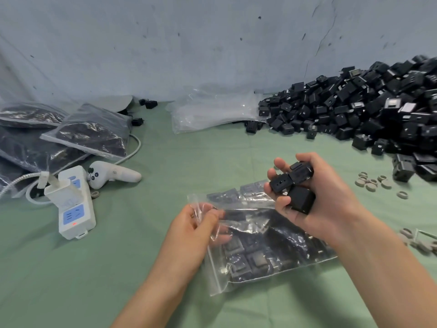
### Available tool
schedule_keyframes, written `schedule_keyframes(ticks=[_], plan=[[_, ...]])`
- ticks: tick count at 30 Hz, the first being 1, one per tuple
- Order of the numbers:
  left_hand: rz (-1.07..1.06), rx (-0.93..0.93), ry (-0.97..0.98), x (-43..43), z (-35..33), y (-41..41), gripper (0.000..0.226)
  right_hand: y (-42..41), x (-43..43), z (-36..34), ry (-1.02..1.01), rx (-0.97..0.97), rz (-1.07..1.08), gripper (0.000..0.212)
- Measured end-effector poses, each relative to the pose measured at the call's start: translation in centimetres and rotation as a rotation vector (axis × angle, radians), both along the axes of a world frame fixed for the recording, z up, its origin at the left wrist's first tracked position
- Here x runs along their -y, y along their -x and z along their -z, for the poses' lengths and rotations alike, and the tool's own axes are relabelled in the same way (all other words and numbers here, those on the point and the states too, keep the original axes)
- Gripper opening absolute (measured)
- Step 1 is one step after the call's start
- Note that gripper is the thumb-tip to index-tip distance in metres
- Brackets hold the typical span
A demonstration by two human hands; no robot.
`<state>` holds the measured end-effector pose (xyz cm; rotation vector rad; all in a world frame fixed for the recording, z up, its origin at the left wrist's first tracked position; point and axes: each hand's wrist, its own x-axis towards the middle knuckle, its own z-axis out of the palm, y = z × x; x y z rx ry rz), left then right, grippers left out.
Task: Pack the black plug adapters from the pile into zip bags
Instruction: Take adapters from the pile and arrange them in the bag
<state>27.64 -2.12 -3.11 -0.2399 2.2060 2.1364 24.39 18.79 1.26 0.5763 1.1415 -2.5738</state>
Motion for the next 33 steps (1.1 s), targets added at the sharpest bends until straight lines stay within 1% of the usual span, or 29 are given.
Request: schedule_keyframes(ticks=[4, 8, 10, 11, 12, 14, 15, 16, 17, 18, 20, 22, 27, 31, 33], plan=[[0.080, 0.096, -0.328, -0.4, -0.2, 0.2, 0.006, -0.1, 0.2, -0.1, -0.007, -0.002, 0.007, 0.033], [0.114, 0.204, -0.460, 0.0, -0.6, 0.4, 0.012, -0.2, 0.3, -0.2, -0.011, -0.004, 0.009, 0.034], [0.083, 0.226, -0.443, 0.5, -1.2, 0.5, 0.018, -0.3, 0.4, -0.3, -0.022, -0.007, 0.007, 0.036], [0.027, 0.193, -0.361, 0.9, -1.3, 0.6, 0.018, -0.4, 0.5, -0.3, -0.029, -0.008, 0.003, 0.036], [-0.061, 0.114, -0.213, 1.3, -1.3, 0.6, 0.016, -0.5, 0.7, -0.4, -0.038, -0.011, -0.002, 0.037], [-0.284, -0.155, 0.210, 2.0, -1.3, 0.5, 0.007, -0.7, 1.0, -0.6, -0.068, -0.034, -0.017, 0.037], [-0.335, -0.313, 0.344, 2.0, -1.5, 0.2, 0.006, -0.8, 1.3, -0.7, -0.093, -0.054, -0.029, 0.036], [-0.301, -0.439, 0.404, 1.8, -1.9, -0.2, 0.008, -1.0, 1.8, -0.8, -0.122, -0.077, -0.044, 0.035], [-0.206, -0.510, 0.413, 1.3, -2.2, -0.7, 0.015, -1.1, 2.3, -0.9, -0.156, -0.103, -0.063, 0.035], [-0.099, -0.531, 0.422, 0.6, -2.3, -1.2, 0.024, -1.2, 2.9, -0.9, -0.191, -0.126, -0.085, 0.036], [0.057, -0.568, 0.562, -0.8, -2.1, -1.6, 0.036, -1.6, 4.4, -0.8, -0.231, -0.144, -0.143, 0.038], [0.067, -0.621, 0.675, -1.8, -1.6, -1.6, 0.038, -2.0, 5.9, -0.8, -0.203, -0.134, -0.180, 0.035], [-0.020, -0.657, 0.521, -1.9, -1.8, -1.3, 0.023, -2.2, 6.8, -1.0, -0.037, -0.034, -0.109, 0.031], [-0.143, -0.544, 0.077, 0.3, -3.0, -0.8, 0.023, -2.2, 6.0, -1.5, 0.058, 0.024, -0.110, 0.034], [-0.216, -0.412, -0.025, 2.6, -3.0, -0.2, 0.019, -2.1, 5.2, -2.0, 0.013, -0.028, -0.093, 0.029]])
